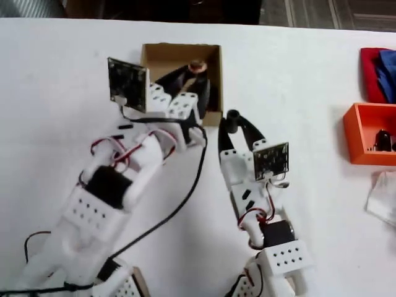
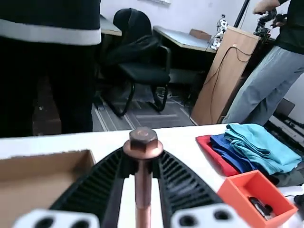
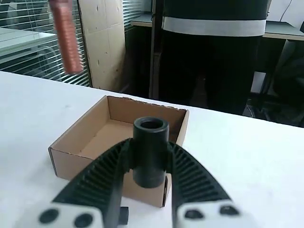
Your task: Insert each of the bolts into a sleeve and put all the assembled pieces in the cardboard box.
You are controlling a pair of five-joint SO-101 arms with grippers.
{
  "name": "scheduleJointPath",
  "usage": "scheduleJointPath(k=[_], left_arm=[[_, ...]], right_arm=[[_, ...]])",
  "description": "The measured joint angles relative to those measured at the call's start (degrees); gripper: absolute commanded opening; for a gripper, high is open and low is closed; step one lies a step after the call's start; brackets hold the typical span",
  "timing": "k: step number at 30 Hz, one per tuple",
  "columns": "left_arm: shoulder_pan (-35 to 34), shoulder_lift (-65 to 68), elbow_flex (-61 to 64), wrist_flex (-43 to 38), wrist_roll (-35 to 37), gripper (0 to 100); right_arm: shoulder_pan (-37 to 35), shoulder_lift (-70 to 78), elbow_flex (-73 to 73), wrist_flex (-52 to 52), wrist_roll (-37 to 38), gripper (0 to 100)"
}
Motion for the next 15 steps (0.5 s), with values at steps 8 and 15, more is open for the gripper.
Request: scheduleJointPath(k=[8,15], left_arm=[[0.1,6.6,0.0,-2.3,3.7,3],[3.3,6.9,-2.2,-2.3,3.7,3]], right_arm=[[0.1,0.0,0.0,0.0,3.9,2.2],[0.0,0.0,0.0,0.0,6.5,2.2]])
